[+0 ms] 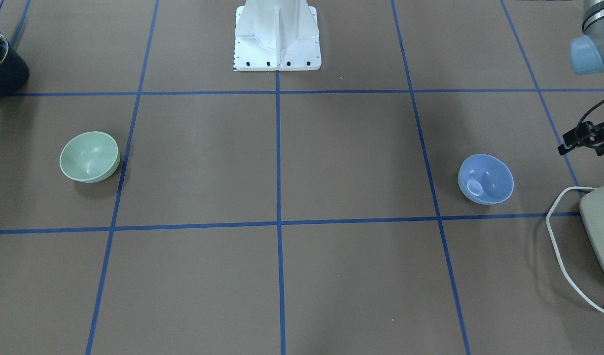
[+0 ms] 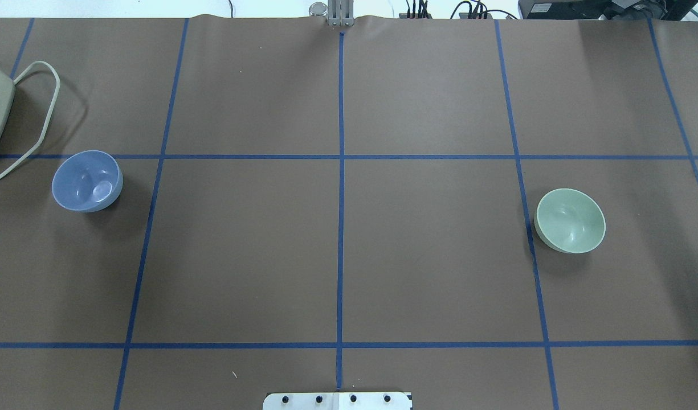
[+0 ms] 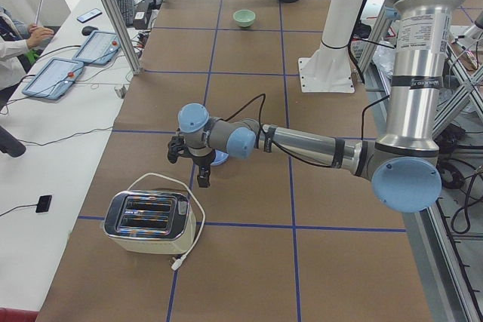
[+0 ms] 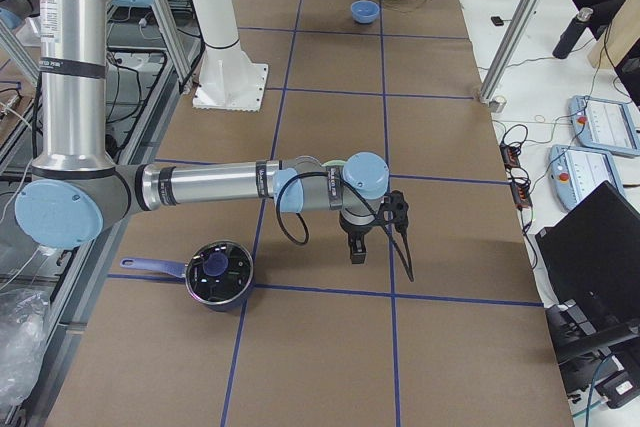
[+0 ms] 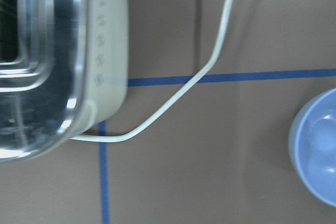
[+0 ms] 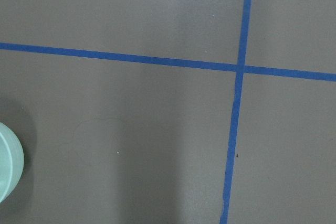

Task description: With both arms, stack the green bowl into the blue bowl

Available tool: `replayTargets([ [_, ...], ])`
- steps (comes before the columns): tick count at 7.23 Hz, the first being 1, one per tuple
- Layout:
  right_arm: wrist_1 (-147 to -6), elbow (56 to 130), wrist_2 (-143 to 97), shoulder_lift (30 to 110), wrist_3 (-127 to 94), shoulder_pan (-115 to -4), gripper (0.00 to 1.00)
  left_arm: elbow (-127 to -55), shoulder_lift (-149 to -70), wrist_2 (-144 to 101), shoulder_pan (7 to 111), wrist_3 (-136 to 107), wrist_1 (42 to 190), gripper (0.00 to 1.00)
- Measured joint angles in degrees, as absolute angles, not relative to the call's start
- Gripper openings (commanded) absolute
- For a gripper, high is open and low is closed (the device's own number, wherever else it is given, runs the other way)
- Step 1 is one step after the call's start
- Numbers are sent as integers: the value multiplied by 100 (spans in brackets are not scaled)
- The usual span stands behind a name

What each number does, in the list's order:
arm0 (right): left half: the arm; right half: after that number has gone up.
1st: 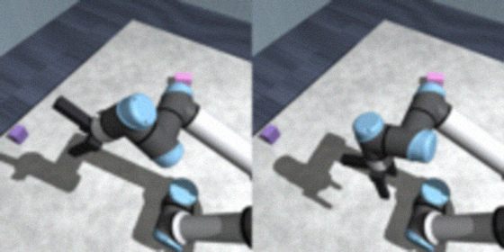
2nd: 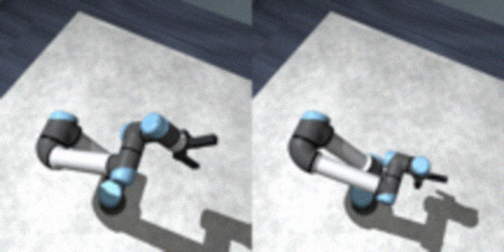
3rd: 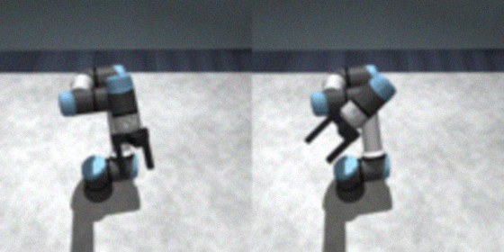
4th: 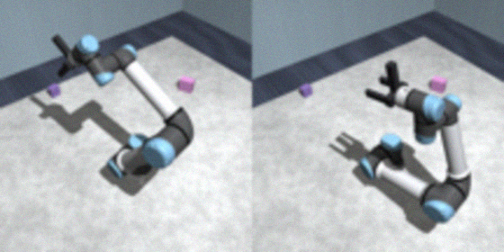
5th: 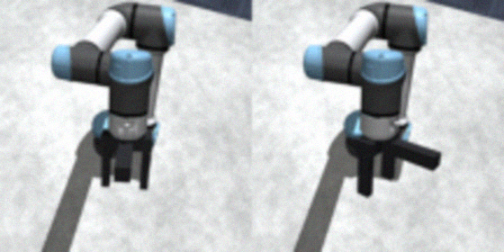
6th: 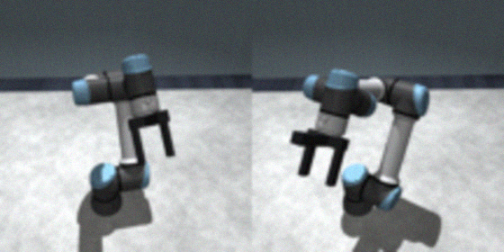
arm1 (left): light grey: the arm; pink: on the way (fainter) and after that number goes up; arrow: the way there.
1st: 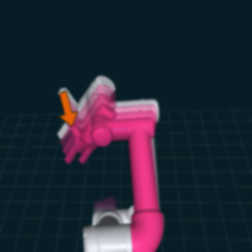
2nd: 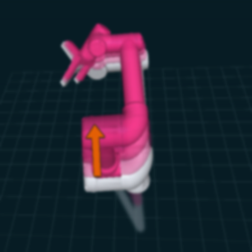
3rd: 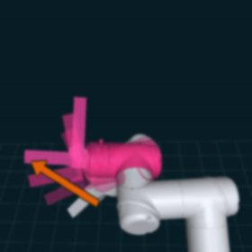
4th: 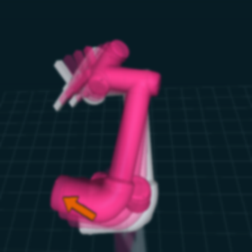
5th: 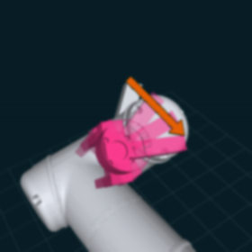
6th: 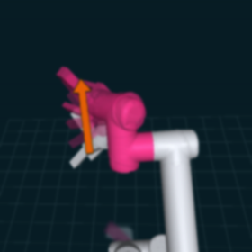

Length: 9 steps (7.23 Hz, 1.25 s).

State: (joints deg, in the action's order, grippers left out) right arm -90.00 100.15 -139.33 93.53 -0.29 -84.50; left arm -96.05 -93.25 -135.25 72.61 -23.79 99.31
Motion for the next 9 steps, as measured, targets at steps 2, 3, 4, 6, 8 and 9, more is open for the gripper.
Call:
replayTargets([
  [2,-9004,10058,-13941,9025,-81,-8254,100,-9396,-9681,-13526,6917,-2702,10065,99],
  [3,-9000,10070,-13936,8878,-134,-8080,100,-9281,-9838,-13531,6828,-2763,10088,99],
  [4,-8993,10070,-13933,8820,-217,-7885,100,-9185,-9926,-13534,6784,-2796,10152,99],
  [6,-8984,10073,-13953,8818,-305,-7523,100,-8792,-9992,-13527,6668,-2829,10579,97],
  [8,-8654,10004,-13957,8851,-412,-7235,100,-8440,-10023,-13519,6459,-3193,11172,97],
  [9,-8312,9932,-13950,8871,-647,-7092,100,-8343,-10025,-13518,6355,-3411,11410,90],
])
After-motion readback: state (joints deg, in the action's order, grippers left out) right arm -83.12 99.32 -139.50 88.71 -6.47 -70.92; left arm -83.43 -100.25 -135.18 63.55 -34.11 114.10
